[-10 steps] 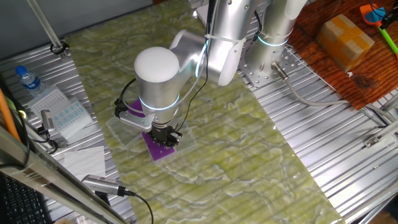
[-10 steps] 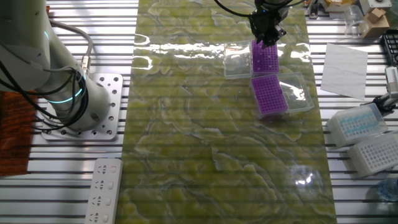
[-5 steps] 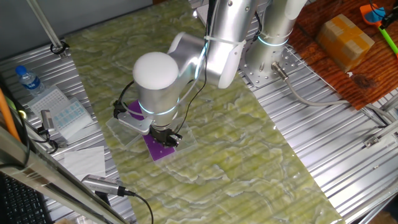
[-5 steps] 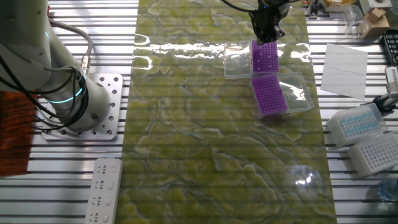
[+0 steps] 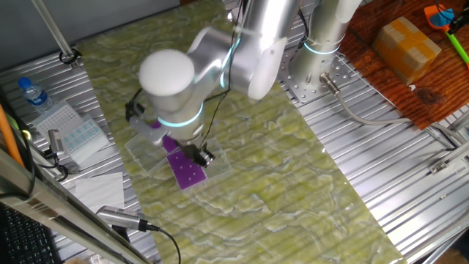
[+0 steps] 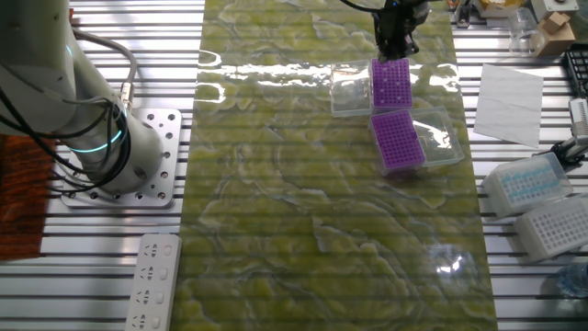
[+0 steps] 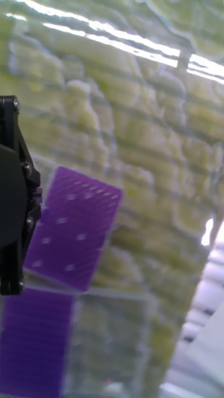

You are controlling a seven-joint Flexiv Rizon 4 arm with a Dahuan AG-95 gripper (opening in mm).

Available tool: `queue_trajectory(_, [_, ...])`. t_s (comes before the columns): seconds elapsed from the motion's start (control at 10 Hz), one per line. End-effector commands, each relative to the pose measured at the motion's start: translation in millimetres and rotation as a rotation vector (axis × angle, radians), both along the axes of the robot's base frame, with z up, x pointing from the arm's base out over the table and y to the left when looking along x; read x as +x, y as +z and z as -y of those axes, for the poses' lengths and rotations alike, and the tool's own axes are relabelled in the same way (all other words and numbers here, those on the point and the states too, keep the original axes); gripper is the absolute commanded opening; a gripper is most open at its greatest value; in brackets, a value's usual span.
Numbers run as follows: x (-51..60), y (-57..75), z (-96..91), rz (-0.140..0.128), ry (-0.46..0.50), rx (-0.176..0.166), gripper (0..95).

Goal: Transfer all small pipette tips from one holder to another

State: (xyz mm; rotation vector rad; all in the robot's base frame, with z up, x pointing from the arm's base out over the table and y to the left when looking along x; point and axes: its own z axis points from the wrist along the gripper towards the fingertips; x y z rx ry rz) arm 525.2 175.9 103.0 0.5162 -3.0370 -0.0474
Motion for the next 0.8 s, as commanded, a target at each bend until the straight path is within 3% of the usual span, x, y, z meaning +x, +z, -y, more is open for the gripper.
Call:
queue_trajectory(0.1, [-21.3,1.9,13.8,0.016,-0.029,-0.002,0.0])
queue_trajectory(0.3, [-30.5,10.5,27.8,0.002,-0.084,-0.009,0.0])
queue_trajectory(0.5, [-50.0,4.3,39.5,0.006,-0.104,-0.017,0.0])
queue_trajectory(0.8, [-57.8,3.1,44.7,0.004,-0.099,-0.026,0.0])
